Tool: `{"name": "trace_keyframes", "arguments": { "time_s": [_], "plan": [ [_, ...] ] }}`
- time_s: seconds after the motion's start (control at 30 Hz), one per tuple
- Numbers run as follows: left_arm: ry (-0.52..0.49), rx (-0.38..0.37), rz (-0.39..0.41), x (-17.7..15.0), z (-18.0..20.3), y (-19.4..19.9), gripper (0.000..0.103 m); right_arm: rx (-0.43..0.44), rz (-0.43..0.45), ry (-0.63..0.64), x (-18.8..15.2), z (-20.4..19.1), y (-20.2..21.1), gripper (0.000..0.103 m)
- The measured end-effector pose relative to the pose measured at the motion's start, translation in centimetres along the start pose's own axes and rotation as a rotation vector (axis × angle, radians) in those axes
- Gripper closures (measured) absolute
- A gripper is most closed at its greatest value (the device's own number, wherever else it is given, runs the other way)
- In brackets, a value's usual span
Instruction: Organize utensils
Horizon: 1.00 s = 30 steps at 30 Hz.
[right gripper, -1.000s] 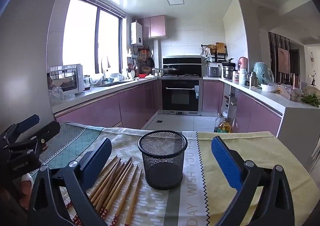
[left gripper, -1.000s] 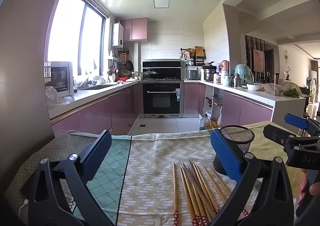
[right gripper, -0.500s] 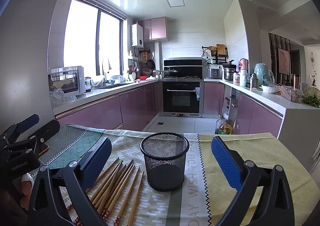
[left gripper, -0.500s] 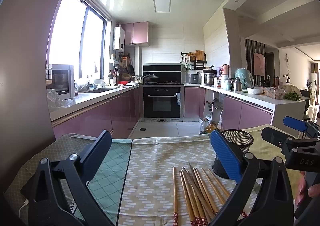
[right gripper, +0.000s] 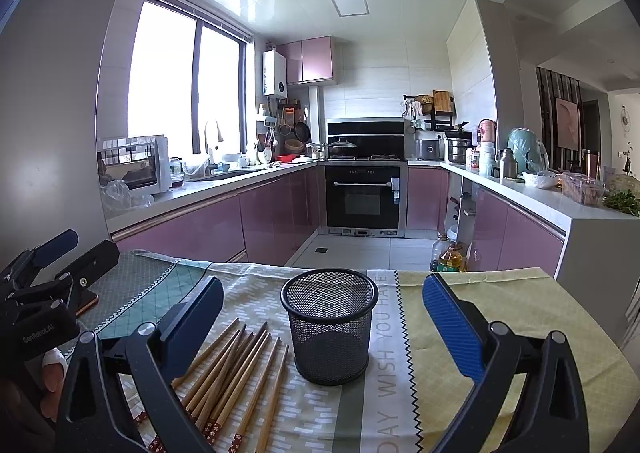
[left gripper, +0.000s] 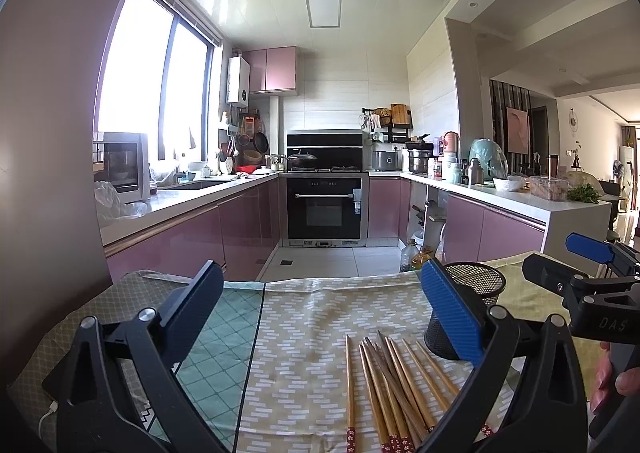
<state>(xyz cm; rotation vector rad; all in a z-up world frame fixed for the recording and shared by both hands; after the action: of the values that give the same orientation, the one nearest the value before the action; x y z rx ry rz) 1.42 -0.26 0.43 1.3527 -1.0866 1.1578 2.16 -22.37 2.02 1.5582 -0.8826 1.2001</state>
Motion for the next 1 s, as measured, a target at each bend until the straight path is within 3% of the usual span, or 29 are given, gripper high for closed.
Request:
{"name": "trace_keyframes", "arguments": {
  "time_s": [1.0],
  "plan": [
    [-0.002, 0.001, 0.006, 0.05, 0.21, 0.13, 0.006, 0.003, 0.015, -0.003, 0.23, -0.08, 0.2, 0.007]
  ]
}}
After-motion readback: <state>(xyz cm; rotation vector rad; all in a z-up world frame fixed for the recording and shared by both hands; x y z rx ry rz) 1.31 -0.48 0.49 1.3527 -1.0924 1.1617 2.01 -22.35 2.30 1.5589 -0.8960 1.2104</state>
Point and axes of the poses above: each gripper's, at about its wrist camera, not at the fingertips, and y roughly against the way its jaws point, z to its right, x to its top, the point moved 3 cm from there along -y, roughly the way its jaws point, and after that the axes turned 5 degrees about x, right-handed, at the moved point
